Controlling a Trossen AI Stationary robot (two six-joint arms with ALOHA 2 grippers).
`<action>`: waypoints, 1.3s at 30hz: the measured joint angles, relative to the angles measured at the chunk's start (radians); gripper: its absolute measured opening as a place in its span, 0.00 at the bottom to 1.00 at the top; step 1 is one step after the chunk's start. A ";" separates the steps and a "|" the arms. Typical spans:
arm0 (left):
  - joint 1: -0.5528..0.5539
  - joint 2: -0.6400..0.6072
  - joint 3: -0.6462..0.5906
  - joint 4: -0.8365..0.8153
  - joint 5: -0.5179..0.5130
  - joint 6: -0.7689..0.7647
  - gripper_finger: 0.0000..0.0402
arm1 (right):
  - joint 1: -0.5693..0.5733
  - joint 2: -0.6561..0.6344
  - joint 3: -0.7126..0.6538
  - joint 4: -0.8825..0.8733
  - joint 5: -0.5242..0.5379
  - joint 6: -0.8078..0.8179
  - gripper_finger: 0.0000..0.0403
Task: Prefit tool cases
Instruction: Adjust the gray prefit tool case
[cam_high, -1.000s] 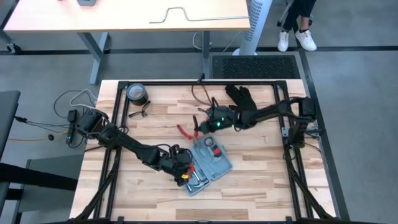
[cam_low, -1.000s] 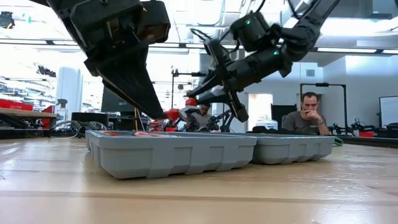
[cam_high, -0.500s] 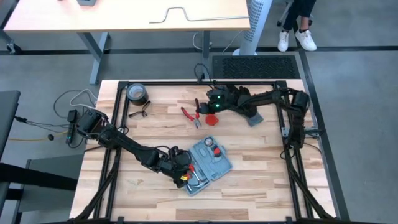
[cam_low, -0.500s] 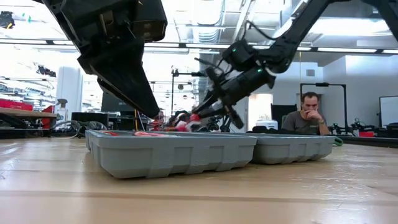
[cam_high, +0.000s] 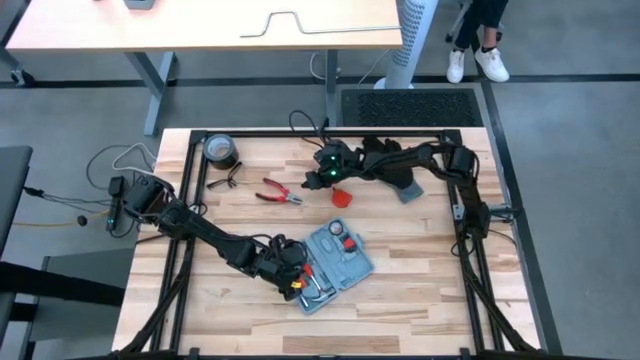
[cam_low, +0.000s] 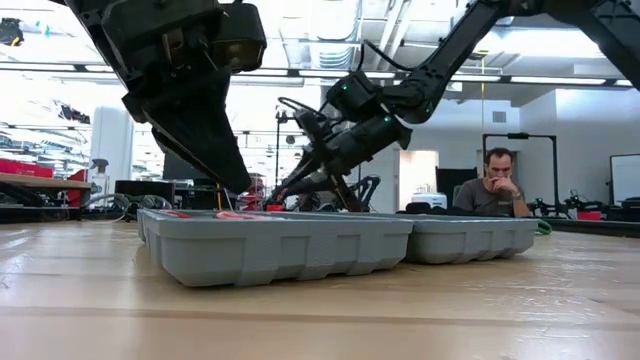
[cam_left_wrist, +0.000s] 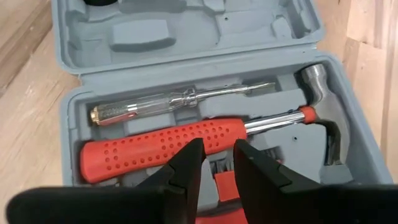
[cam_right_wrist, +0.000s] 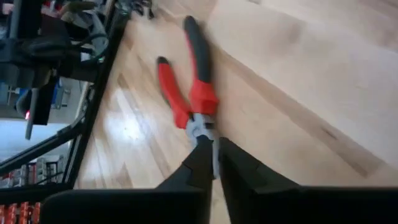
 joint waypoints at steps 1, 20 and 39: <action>0.000 0.000 0.000 -0.005 -0.003 -0.002 0.21 | -0.003 -0.006 0.002 0.001 -0.012 -0.006 0.14; 0.080 -0.129 -0.001 -0.109 -0.070 0.213 0.21 | 0.336 -0.553 -0.141 -0.523 0.355 -0.140 0.25; 0.340 -0.172 -0.214 -0.013 0.223 0.280 0.11 | 0.941 -0.604 -0.393 -0.563 0.697 0.476 0.07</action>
